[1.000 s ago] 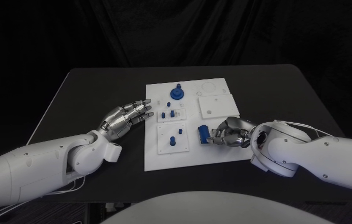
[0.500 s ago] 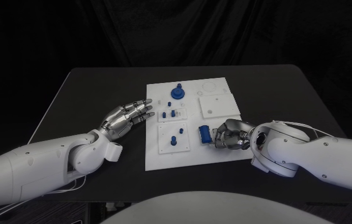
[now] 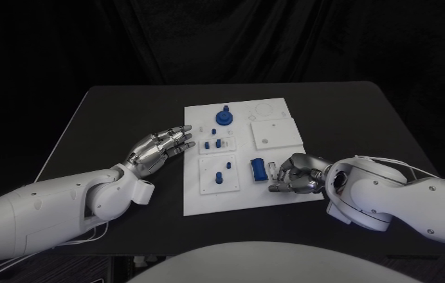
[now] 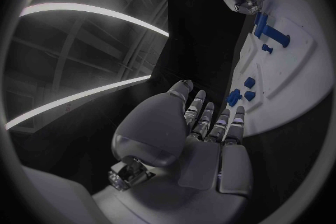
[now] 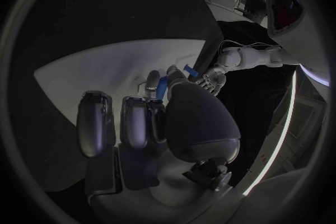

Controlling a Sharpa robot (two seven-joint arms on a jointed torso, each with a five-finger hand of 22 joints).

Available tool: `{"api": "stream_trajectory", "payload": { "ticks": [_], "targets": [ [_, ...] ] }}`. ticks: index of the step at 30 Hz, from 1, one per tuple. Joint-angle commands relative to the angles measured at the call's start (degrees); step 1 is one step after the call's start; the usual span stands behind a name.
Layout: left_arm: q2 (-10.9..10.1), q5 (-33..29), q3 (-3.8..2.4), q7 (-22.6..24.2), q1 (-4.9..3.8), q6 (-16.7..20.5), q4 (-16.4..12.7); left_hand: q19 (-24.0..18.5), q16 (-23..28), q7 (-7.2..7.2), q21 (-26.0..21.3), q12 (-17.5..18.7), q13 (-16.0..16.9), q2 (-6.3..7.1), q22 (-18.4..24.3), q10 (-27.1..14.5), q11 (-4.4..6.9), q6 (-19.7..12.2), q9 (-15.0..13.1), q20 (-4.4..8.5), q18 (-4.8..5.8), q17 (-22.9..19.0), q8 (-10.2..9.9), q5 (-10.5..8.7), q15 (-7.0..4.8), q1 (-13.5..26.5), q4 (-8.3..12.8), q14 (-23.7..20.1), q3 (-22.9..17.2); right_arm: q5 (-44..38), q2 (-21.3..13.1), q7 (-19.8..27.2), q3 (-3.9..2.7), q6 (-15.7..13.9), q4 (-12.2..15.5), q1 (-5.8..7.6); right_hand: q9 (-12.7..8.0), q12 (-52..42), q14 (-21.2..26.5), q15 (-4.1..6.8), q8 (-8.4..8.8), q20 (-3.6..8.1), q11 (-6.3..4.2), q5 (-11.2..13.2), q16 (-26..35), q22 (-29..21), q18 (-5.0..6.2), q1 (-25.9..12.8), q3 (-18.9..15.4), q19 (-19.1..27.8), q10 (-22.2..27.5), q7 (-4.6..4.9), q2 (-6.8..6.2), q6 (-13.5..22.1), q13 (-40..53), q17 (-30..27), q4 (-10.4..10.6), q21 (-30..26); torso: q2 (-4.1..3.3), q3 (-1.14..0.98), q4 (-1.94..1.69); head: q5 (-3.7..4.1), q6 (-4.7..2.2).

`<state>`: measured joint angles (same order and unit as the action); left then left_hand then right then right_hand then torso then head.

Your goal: Assemble the parts on the task board

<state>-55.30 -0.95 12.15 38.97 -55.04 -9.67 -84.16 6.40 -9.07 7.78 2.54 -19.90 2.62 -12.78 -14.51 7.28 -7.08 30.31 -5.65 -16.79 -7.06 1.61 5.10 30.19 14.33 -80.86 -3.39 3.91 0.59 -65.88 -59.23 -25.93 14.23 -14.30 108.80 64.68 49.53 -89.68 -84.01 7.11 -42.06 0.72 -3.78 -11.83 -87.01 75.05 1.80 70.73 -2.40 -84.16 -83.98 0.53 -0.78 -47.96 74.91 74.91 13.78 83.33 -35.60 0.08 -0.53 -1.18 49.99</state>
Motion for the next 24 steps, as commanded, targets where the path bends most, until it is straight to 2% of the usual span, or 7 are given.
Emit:
{"api": "stream_trajectory", "payload": {
  "ticks": [1,2,3,4,7,20,24],
  "targets": [
    [0.0,0.0,-0.05,5.2,0.09,-0.5,-0.2,0.3,0.0,0.14,0.3,-0.2,0.0,0.02,0.0,0.0,-0.46,0.1,0.0,-0.02,0.94,0.0,0.1,0.3,0.18,0.4,0.1,-0.1,-0.4,-2.8,-2.1,-1.3,-0.07,-2.4,1.7,1.63,-1.7,-0.3,-4.6,-0.62,2.06,-0.43,0.61,-4.4,0.3,12.5,0.03,0.1,-0.1,-3.0,-6.0,0.34,0.57,0.9,15.1,7.6,0.5,-0.3,0.0,0.03,0.04,0.17,0.01],
    [0.0,0.0,-0.05,5.2,0.09,-0.4,-0.2,0.3,0.0,0.14,0.3,-0.2,0.0,0.02,0.0,0.0,-0.46,0.1,0.0,-0.02,0.94,0.0,0.1,0.3,0.18,0.4,0.1,-0.1,-0.4,-3.1,-2.4,-1.5,-0.07,-2.5,1.9,1.88,-2.9,-0.3,-4.6,-0.7,3.55,-0.55,0.8,-8.5,0.3,12.5,0.02,0.4,0.3,-3.0,-6.0,0.54,1.02,1.5,15.1,7.6,0.9,-0.3,0.01,0.03,0.06,0.18,0.01],
    [-0.1,0.0,-0.05,5.2,0.09,-0.4,-0.3,0.3,0.0,0.14,0.3,-0.2,0.0,0.02,0.0,0.0,-0.46,0.1,0.0,-0.02,0.94,0.0,0.1,0.3,0.18,0.4,0.1,-0.1,-0.4,-3.8,-3.1,-1.9,-0.07,-2.6,2.3,2.38,-3.7,-0.3,-4.6,-0.84,4.13,-0.69,0.95,-9.8,0.3,12.5,0.01,0.4,0.3,-3.0,-6.0,0.67,1.0,1.2,15.1,7.6,1.2,-0.3,0.02,0.04,0.06,0.19,0.01],
    [-0.1,0.0,-0.05,5.2,0.09,-0.3,-0.3,0.3,-0.1,0.15,0.3,-0.2,0.0,0.04,0.0,0.0,-0.47,0.2,0.0,-0.02,0.94,0.1,0.1,0.32,0.19,0.4,0.2,0.0,-0.4,-4.5,-3.8,-2.3,-0.07,-2.7,2.7,2.84,-5.5,-0.3,-4.6,-1.06,5.88,-0.87,1.19,-16.2,0.3,12.5,0.01,0.5,0.8,-3.0,-6.0,0.96,1.21,1.1,15.1,7.7,2.3,-0.3,0.04,0.05,0.07,0.19,0.01],
    [0.0,0.0,-0.05,5.3,0.09,-0.2,-0.3,0.3,-0.1,0.15,0.3,-0.2,0.0,0.04,0.0,0.0,-0.47,0.2,0.0,-0.02,0.94,0.1,0.1,0.32,0.19,0.4,0.2,0.0,-0.4,-8.2,-6.1,-3.6,-0.05,-3.5,3.6,4.0,-8.3,-0.3,-4.7,-1.38,8.02,-1.27,1.56,-22.8,0.1,12.6,-0.04,0.7,1.9,-3.1,-6.0,1.31,0.77,0.3,15.1,7.9,2.7,0.0,0.1,0.08,0.1,0.24,0.01],
    [0.2,0.0,-0.05,5.2,0.09,-0.2,-0.2,0.4,-0.2,0.19,0.3,-0.5,0.1,0.17,0.0,0.2,-0.56,0.4,-0.1,-0.01,0.95,0.1,0.2,0.4,0.19,0.5,0.3,0.1,-0.6,-21.6,-8.9,-9.8,0.08,-0.7,2.3,4.34,-9.9,-0.3,-4.7,-1.58,9.24,-1.47,1.79,-24.1,0.2,12.6,-0.06,0.9,2.4,-3.1,-6.0,1.66,-0.47,0.6,15.1,7.8,2.6,0.1,0.04,0.12,-0.18,0.68,0.01],
    [0.3,0.0,-0.05,5.2,0.09,-0.2,-0.1,0.4,-0.2,0.19,0.3,-0.5,0.1,0.19,0.0,0.3,-0.58,0.4,-0.1,-0.01,0.95,0.1,0.2,0.42,0.19,0.5,0.3,0.1,-0.6,-22.8,-8.4,-10.6,0.08,-0.2,1.4,3.75,-10.4,-0.3,-4.7,-1.75,9.47,-1.61,1.98,-22.1,0.2,12.6,-0.05,0.2,2.4,-3.1,-6.0,1.88,-0.45,0.5,15.1,7.8,2.8,0.0,-0.04,0.07,-0.21,0.89,0.01]
  ]
}}
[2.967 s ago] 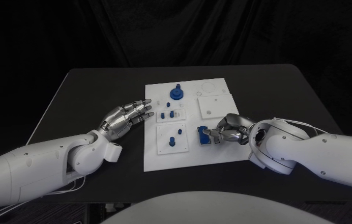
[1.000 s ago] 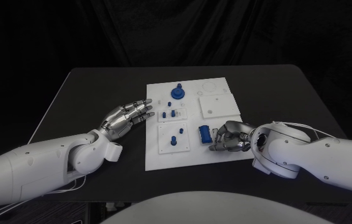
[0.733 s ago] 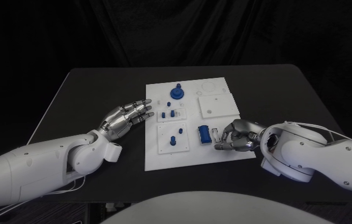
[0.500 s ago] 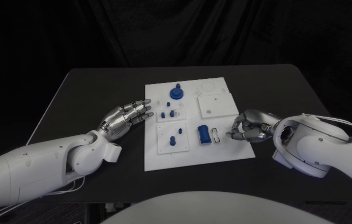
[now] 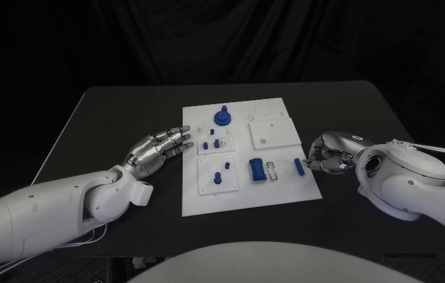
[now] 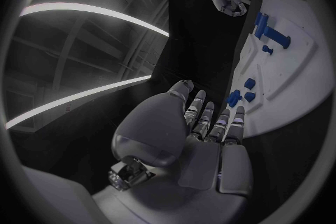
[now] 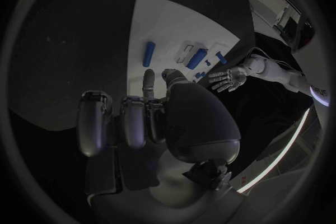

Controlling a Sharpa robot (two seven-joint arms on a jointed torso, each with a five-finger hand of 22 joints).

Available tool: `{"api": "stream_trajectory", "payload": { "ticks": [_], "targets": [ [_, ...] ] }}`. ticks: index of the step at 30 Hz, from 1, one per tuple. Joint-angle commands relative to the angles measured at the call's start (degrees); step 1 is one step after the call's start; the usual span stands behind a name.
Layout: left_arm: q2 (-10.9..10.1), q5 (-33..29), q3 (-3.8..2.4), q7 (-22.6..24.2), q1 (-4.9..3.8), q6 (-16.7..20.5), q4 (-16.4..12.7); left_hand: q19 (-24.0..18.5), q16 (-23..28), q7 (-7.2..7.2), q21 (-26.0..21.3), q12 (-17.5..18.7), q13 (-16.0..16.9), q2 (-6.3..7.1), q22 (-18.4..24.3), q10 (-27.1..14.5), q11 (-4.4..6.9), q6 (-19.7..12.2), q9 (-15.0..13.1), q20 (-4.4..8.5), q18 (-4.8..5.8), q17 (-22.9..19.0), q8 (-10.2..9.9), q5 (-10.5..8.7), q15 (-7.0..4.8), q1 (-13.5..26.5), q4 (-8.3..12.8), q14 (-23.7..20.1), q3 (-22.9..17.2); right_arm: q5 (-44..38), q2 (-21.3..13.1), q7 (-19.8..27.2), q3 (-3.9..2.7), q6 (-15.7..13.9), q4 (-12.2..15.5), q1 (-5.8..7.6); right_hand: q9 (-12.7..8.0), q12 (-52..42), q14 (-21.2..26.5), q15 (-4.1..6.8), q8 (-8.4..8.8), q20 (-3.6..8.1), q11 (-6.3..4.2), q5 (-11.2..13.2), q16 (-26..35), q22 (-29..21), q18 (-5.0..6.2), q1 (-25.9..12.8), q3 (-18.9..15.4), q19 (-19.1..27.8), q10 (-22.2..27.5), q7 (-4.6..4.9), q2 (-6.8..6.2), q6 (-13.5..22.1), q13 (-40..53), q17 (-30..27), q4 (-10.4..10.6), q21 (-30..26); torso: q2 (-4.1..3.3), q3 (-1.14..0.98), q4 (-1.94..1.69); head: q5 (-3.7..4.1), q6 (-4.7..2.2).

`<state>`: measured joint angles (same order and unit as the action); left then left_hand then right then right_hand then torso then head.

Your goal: Assemble the parts on the task board

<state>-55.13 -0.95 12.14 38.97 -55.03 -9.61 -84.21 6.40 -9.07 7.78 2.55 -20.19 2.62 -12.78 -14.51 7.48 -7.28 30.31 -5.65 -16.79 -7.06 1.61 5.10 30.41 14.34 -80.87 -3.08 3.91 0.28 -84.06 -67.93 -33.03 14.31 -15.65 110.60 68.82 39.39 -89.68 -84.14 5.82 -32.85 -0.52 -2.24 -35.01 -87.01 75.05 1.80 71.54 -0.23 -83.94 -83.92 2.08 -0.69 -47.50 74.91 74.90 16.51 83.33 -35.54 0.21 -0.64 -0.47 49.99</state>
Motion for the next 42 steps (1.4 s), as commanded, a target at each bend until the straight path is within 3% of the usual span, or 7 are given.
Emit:
{"api": "stream_trajectory", "payload": {
  "ticks": [1,9,21,31,36,39,42],
  "targets": [
    [0.2,0.0,-0.05,5.2,0.08,-0.3,0.0,0.4,-0.2,0.19,0.3,-0.2,0.1,0.19,0.0,0.1,-0.37,0.4,-0.1,-0.01,0.95,0.1,0.2,0.2,0.19,0.5,0.0,0.1,-0.3,-4.7,0.5,-3.6,0.01,1.2,-0.6,-0.55,-0.3,-0.3,-4.5,-0.48,0.28,-0.38,0.45,1.2,0.2,12.6,-0.04,-0.7,0.2,-3.3,-6.1,0.34,-0.52,0.0,15.1,7.8,0.1,0.0,-0.12,-0.08,-0.08,0.17,0.01],
    [0.3,0.0,-0.05,5.1,0.08,-0.5,0.1,0.4,-0.2,0.2,0.3,-0.2,0.1,0.2,0.0,0.1,-0.38,0.3,-0.1,-0.01,0.95,0.1,0.2,0.21,0.19,0.5,0.0,0.1,-0.3,-5.3,3.1,-3.8,0.01,1.1,-2.9,-1.63,-1.5,-0.3,-4.5,-0.73,0.3,-0.69,0.71,8.0,0.1,12.6,-0.04,-4.7,-0.5,-3.3,-6.1,0.56,0.59,-0.7,15.1,7.8,0.2,0.0,-0.06,-0.14,0.18,-0.3,0.01],
    [0.2,0.0,-0.05,5.0,0.08,-0.6,0.1,0.4,-0.2,0.21,0.3,-0.2,0.1,0.2,0.1,0.1,-0.4,0.2,0.0,-0.01,0.95,0.1,0.2,0.25,0.19,0.6,0.0,0.1,-0.4,-5.4,5.7,-4.1,0.0,1.9,-5.3,-2.63,-3.0,-0.3,-4.4,-0.95,1.2,-0.86,1.01,10.7,0.3,12.5,0.04,-6.7,-1.0,-3.2,-6.1,0.91,1.37,-0.1,15.1,7.4,0.2,-0.3,-0.07,-0.17,0.0,-0.23,0.01],
    [0.3,0.0,-0.05,4.9,0.08,-0.9,0.1,0.4,-0.2,0.23,0.3,-0.2,0.1,0.2,0.1,0.1,-0.42,0.3,0.0,-0.01,0.96,0.1,0.2,0.27,0.19,0.6,0.0,0.1,-0.5,-5.4,7.9,-4.4,-0.01,4.7,-8.1,-3.94,-6.5,-0.3,-4.3,-1.39,3.94,-1.31,1.52,5.9,0.7,12.2,0.23,-3.6,0.3,-2.8,-6.1,1.46,0.58,-0.3,15.1,6.6,-0.2,-1.1,-0.1,-0.1,0.04,-0.41,0.01],
    [0.2,0.0,-0.05,4.8,0.09,-1.0,0.0,0.4,-0.1,0.24,0.3,-0.2,0.1,0.2,0.1,0.1,-0.43,0.2,0.0,-0.01,0.96,0.1,0.2,0.27,0.19,0.6,0.1,0.0,-0.5,-5.4,8.9,-4.0,-0.01,4.5,-9.2,-4.61,-7.0,-0.3,-4.3,-1.36,4.12,-1.32,1.46,4.8,0.7,12.3,0.22,-2.2,1.0,-2.8,-6.1,1.36,0.5,-0.8,15.1,6.6,-0.6,-1.0,-0.06,-0.1,0.1,-0.56,0.01],
    [0.2,0.0,-0.05,4.8,0.09,-1.0,0.0,0.4,-0.1,0.24,0.3,-0.2,0.1,0.2,0.1,0.1,-0.43,0.2,0.0,-0.01,0.96,0.1,0.2,0.27,0.19,0.6,0.1,0.0,-0.5,-5.4,9.3,-3.5,-0.01,3.9,-9.6,-4.92,-7.6,-0.3,-4.3,-1.17,4.1,-1.19,1.22,1.2,0.6,12.3,0.19,0.5,2.4,-2.9,-6.1,1.1,0.3,-1.6,15.1,6.8,-1.6,-0.9,-0.05,-0.09,0.12,-0.79,0.01],
    [0.1,0.0,-0.05,4.8,0.09,-1.0,-0.1,0.4,-0.1,0.24,0.3,-0.2,0.1,0.2,0.1,0.1,-0.43,0.2,0.0,-0.01,0.96,0.1,0.2,0.27,0.19,0.6,0.1,0.0,-0.5,-5.4,9.5,-3.1,-0.02,3.0,-9.6,-5.07,-7.7,-0.3,-4.4,-0.92,3.59,-0.99,0.89,-0.8,0.5,12.4,0.16,3.2,4.0,-3.0,-6.1,0.69,0.2,-2.5,15.1,7.0,-3.0,-0.8,-0.05,-0.11,0.03,-0.8,0.01]
  ]
}}
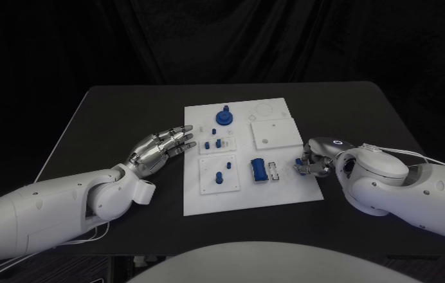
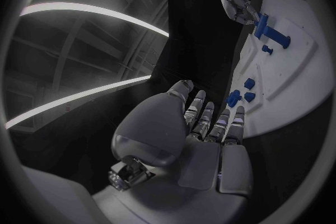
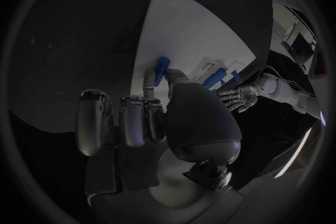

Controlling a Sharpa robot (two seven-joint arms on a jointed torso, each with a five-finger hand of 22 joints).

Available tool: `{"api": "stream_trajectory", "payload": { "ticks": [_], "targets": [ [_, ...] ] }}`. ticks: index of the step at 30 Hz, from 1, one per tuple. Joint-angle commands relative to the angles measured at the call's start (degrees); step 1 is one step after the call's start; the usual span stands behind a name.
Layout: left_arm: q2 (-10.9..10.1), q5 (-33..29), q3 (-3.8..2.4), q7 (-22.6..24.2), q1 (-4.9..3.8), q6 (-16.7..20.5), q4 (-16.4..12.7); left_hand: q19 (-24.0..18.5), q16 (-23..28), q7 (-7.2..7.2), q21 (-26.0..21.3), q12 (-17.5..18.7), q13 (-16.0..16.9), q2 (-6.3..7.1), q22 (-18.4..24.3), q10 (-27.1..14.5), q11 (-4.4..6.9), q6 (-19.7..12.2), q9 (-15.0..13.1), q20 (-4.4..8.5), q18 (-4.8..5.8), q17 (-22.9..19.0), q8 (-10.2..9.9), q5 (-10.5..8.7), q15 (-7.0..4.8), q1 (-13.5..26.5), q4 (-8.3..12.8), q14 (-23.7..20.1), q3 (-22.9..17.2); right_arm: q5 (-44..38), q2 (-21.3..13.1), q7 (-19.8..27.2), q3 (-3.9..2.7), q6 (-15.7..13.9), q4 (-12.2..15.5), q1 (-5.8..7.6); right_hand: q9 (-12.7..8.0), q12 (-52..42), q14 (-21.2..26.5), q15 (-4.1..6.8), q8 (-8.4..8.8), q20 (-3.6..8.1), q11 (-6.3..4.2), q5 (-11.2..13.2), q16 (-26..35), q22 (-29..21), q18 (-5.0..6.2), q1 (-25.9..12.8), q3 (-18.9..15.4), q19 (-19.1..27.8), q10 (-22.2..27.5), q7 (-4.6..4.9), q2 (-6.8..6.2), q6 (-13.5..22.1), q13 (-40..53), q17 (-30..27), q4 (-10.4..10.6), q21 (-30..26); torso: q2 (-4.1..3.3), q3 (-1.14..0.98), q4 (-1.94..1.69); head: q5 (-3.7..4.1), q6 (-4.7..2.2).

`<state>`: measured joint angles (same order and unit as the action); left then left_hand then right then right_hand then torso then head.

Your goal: Assemble the parts on the task board

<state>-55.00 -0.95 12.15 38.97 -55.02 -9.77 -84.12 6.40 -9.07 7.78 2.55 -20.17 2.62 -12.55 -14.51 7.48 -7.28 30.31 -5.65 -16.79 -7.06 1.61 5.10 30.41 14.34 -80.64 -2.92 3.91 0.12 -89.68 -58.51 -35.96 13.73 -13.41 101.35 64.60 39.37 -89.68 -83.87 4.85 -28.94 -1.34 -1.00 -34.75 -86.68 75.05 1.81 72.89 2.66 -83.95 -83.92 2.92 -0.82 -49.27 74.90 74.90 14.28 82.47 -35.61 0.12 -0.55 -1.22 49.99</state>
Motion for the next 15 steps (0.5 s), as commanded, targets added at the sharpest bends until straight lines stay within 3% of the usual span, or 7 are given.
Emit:
{"api": "stream_trajectory", "payload": {
  "ticks": [1,2,3,4,6,15],
  "targets": [
    [0.0,0.0,-0.05,4.8,0.09,-0.8,-0.2,0.4,-0.1,0.24,0.3,-0.2,0.1,-0.03,0.1,0.1,-0.43,0.2,0.0,-0.01,0.96,0.1,0.2,0.28,0.19,0.4,-0.1,0.0,-0.3,0.3,0.0,-0.1,0.56,0.4,-0.3,-0.88,-7.5,-0.3,-4.7,0.29,-0.86,-0.01,-0.65,-1.3,0.1,12.4,0.15,3.8,2.2,-3.0,-6.1,-0.5,0.26,-1.3,15.1,7.1,-2.1,0.1,0.02,-0.03,-0.08,-0.05,0.01],
    [0.0,0.0,-0.05,4.8,0.09,-0.9,-0.2,0.4,-0.1,0.26,0.3,-0.3,0.1,-0.03,0.1,0.1,-0.46,0.3,0.0,-0.01,0.97,0.1,0.2,0.29,0.19,0.4,-0.1,0.0,-0.4,0.3,0.0,0.2,0.56,-0.4,-0.2,-0.92,-7.2,-0.3,-4.6,0.47,-1.41,0.26,-0.82,0.2,0.1,12.4,0.15,5.0,3.5,-3.0,-6.1,-0.67,0.05,-1.5,15.1,7.1,-2.8,0.1,0.0,-0.06,-0.06,-0.13,0.01],
    [-0.1,0.0,-0.05,4.8,0.09,-0.9,-0.2,0.4,-0.1,0.26,0.3,-0.3,0.1,-0.03,0.1,0.1,-0.46,0.3,0.0,-0.01,0.97,0.1,0.2,0.29,0.19,0.4,-0.1,0.0,-0.4,0.3,0.0,0.3,0.56,-0.9,-0.1,-0.94,-6.9,-0.3,-4.6,0.71,-1.87,0.4,-1.11,3.4,0.1,12.4,0.15,6.2,4.8,-3.0,-6.1,-0.95,-0.13,-1.7,15.1,7.0,-3.6,0.1,-0.01,-0.08,-0.03,-0.2,0.01],
    [-0.1,0.0,-0.05,4.8,0.09,-0.9,-0.2,0.4,-0.1,0.26,0.3,-0.3,0.1,-0.03,0.1,0.1,-0.46,0.3,0.0,-0.01,0.97,0.1,0.2,0.29,0.19,0.4,-0.1,0.0,-0.4,0.3,-0.1,0.5,0.56,-1.5,0.0,-0.96,-6.6,-0.3,-4.6,0.88,-2.39,0.55,-1.22,5.5,0.1,12.4,0.12,6.5,7.7,-3.0,-6.1,-0.9,-0.91,-1.6,15.1,7.0,-3.8,0.1,-0.03,-0.09,0.0,-0.26,0.01],
    [-0.1,0.0,-0.05,4.7,0.09,-0.9,-0.2,0.4,-0.1,0.26,0.3,-0.3,0.1,-0.03,0.1,0.1,-0.46,0.3,0.0,-0.01,0.97,0.1,0.2,0.29,0.19,0.4,-0.1,0.0,-0.4,0.3,-0.3,0.9,0.55,-3.0,0.4,-0.98,-6.1,-0.3,-4.6,0.94,-3.17,0.63,-1.3,4.9,0.1,12.4,0.11,5.8,10.8,-3.0,-6.1,-1.02,-2.41,-1.7,15.1,7.0,-3.7,0.2,-0.04,-0.11,0.06,-0.43,0.01],
    [-0.1,0.0,-0.05,4.7,0.1,-0.9,-0.2,0.4,-0.1,0.26,0.3,-0.3,0.1,-0.03,0.1,0.1,-0.46,0.3,0.0,-0.01,0.97,0.1,0.2,0.29,0.19,0.4,-0.1,0.0,-0.4,4.0,-1.9,3.7,0.49,-11.6,3.8,-0.99,-5.3,-0.3,-4.7,1.19,-4.69,0.96,-1.64,4.5,0.1,12.6,-0.04,3.5,17.2,-3.3,-6.1,-1.53,-5.45,-2.6,15.1,6.9,-3.8,0.8,0.0,-0.03,0.02,-0.45,0.01]
  ]
}}
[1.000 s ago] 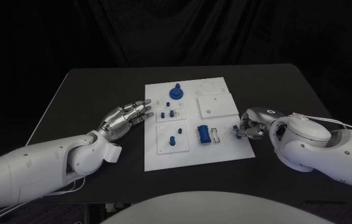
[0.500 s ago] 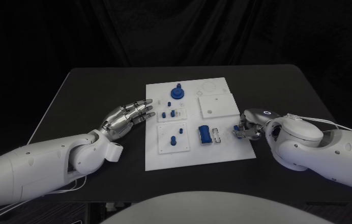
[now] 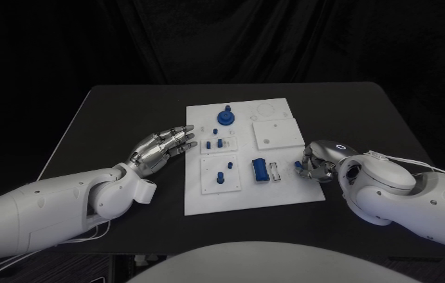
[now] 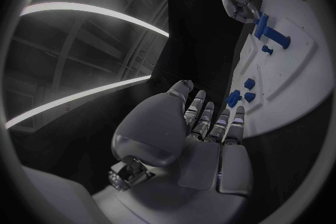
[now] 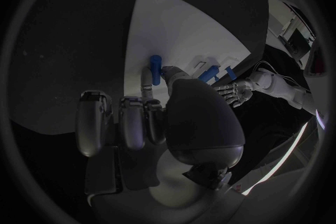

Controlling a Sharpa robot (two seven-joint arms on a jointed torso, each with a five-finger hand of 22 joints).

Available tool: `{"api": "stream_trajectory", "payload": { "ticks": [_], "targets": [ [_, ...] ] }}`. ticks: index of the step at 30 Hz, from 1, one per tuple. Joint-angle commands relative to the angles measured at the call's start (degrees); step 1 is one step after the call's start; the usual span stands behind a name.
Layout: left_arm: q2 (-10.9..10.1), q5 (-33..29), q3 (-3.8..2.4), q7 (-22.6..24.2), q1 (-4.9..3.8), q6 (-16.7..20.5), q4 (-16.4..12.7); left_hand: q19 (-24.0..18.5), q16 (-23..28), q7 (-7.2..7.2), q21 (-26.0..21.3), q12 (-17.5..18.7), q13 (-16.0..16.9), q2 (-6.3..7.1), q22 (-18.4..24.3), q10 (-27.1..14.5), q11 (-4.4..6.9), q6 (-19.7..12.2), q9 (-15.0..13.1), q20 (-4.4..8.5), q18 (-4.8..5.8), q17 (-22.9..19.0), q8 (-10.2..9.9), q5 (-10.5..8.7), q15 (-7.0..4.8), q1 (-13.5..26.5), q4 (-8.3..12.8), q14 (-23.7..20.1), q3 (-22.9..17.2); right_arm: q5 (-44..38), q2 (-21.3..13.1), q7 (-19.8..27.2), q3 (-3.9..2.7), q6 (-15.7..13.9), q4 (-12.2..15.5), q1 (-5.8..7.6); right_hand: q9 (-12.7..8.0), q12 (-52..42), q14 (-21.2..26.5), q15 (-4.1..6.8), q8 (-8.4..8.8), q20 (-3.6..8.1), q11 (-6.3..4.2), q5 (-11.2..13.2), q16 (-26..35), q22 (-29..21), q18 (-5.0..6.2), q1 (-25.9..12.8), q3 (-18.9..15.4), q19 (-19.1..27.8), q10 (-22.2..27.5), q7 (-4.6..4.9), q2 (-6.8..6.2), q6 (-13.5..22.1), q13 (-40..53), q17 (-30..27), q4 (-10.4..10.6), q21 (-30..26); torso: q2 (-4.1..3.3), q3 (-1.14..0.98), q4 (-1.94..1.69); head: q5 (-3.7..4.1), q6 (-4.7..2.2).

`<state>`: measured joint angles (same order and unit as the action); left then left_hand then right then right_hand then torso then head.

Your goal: Assemble the parts on the task board

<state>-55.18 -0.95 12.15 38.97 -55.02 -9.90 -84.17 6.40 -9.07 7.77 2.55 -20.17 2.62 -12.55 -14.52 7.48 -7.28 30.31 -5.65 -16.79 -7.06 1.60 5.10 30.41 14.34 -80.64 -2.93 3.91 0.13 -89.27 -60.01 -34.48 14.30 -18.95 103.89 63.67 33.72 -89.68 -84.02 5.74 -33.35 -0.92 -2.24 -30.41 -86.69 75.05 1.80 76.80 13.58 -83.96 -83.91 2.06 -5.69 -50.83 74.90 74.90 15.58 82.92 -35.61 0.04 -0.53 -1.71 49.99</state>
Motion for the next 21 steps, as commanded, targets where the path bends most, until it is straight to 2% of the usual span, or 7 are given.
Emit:
{"api": "stream_trajectory", "payload": {
  "ticks": [1,4,9,14,21],
  "targets": [
    [0.1,0.0,-0.05,4.6,0.1,-0.8,-0.1,0.4,-0.1,0.26,0.3,-0.3,0.1,-0.03,0.1,0.1,-0.46,0.3,0.0,-0.01,0.97,0.1,0.2,0.29,0.19,0.4,-0.1,0.0,-0.4,4.4,-0.5,2.6,-0.08,-6.6,1.8,-0.06,0.4,-0.3,-4.5,0.32,-0.33,0.55,-0.4,0.2,0.1,12.6,-0.03,-0.6,6.6,-3.3,-6.1,-0.7,-0.64,-1.0,15.1,6.9,-5.1,0.4,0.0,0.05,0.0,0.07,0.01],
    [0.1,0.0,-0.05,4.6,0.1,-0.8,0.0,0.4,-0.1,0.26,0.3,-0.3,0.1,-0.03,0.1,0.1,-0.46,0.3,0.0,-0.01,0.97,0.1,0.2,0.29,0.19,0.4,-0.1,0.0,-0.4,6.1,-0.7,3.5,-0.11,-8.1,3.1,-0.05,0.5,-0.3,-4.5,0.34,-0.42,0.59,-0.44,0.4,0.1,12.6,-0.05,-1.4,7.4,-3.4,-6.1,-0.71,-0.86,-1.1,15.1,6.8,-4.8,0.4,-0.03,0.05,0.04,0.16,0.01],
    [0.2,0.0,-0.05,4.6,0.11,-0.9,0.0,0.4,-0.1,0.26,0.3,-0.3,0.1,-0.03,0.1,0.1,-0.46,0.3,0.0,-0.01,0.97,0.1,0.2,0.29,0.19,0.4,-0.1,0.0,-0.4,8.6,-0.3,4.1,-0.11,-8.3,4.2,-0.06,0.5,-0.3,-4.5,0.39,-0.55,0.64,-0.5,1.2,0.1,12.6,-0.04,-2.3,8.2,-3.4,-6.1,-0.78,-1.16,-1.2,15.1,6.7,-4.5,0.5,-0.05,0.02,0.05,0.27,0.01],
    [0.3,0.0,-0.05,4.5,0.11,-0.9,0.1,0.4,-0.1,0.26,0.3,-0.3,0.1,-0.03,0.1,0.1,-0.46,0.3,0.0,-0.01,0.97,0.1,0.2,0.29,0.19,0.4,-0.1,0.0,-0.4,11.4,0.4,4.6,-0.1,-8.2,3.8,-0.07,0.6,-0.3,-4.5,0.42,-0.62,0.67,-0.53,1.5,0.1,12.6,-0.05,-2.8,8.7,-3.4,-6.1,-0.82,-1.16,-1.3,15.1,6.7,-4.3,0.5,0.04,0.05,-0.14,0.46,0.01],
    [0.4,0.0,-0.05,4.4,0.11,-0.9,0.2,0.4,-0.1,0.26,0.3,-0.3,0.1,-0.03,0.1,0.1,-0.46,0.3,0.0,-0.01,0.97,0.1,0.2,0.29,0.19,0.4,-0.1,0.0,-0.4,12.4,1.6,4.7,-0.09,-7.7,2.7,-0.08,0.6,-0.3,-4.5,0.39,-0.61,0.67,-0.5,2.1,0.2,12.6,-0.05,-5.3,9.4,-3.4,-6.1,-0.78,-1.09,-1.4,15.1,6.6,-2.9,0.5,0.02,0.1,-0.09,0.57,0.01]
  ]
}}
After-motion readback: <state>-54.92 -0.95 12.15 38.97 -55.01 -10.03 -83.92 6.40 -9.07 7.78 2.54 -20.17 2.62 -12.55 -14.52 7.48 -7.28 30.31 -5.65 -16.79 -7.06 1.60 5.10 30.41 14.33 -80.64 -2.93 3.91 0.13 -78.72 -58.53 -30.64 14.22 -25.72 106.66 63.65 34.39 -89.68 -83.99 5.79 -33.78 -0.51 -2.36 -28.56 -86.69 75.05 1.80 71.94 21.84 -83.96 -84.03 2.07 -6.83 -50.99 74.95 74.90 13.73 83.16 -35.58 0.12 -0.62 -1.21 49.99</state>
